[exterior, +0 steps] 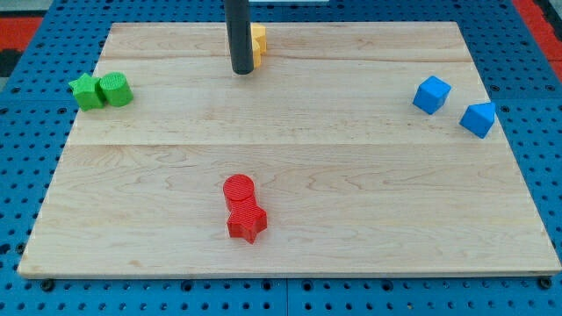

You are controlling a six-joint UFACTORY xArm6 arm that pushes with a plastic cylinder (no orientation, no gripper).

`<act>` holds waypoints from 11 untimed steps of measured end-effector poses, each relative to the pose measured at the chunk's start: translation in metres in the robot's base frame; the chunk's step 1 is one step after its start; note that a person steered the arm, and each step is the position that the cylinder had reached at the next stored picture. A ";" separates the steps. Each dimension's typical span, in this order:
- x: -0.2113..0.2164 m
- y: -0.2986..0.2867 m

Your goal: Move the arm left to the green blocks

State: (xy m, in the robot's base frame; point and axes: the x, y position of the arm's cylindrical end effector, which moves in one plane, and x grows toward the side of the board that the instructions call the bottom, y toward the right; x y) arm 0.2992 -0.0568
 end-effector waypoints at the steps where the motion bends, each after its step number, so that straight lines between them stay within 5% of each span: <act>1: 0.000 0.009; 4: 0.019 0.010; 6: -0.072 0.070; 8: -0.086 -0.109; 9: -0.091 -0.091; 10: -0.076 0.025; 11: -0.046 0.060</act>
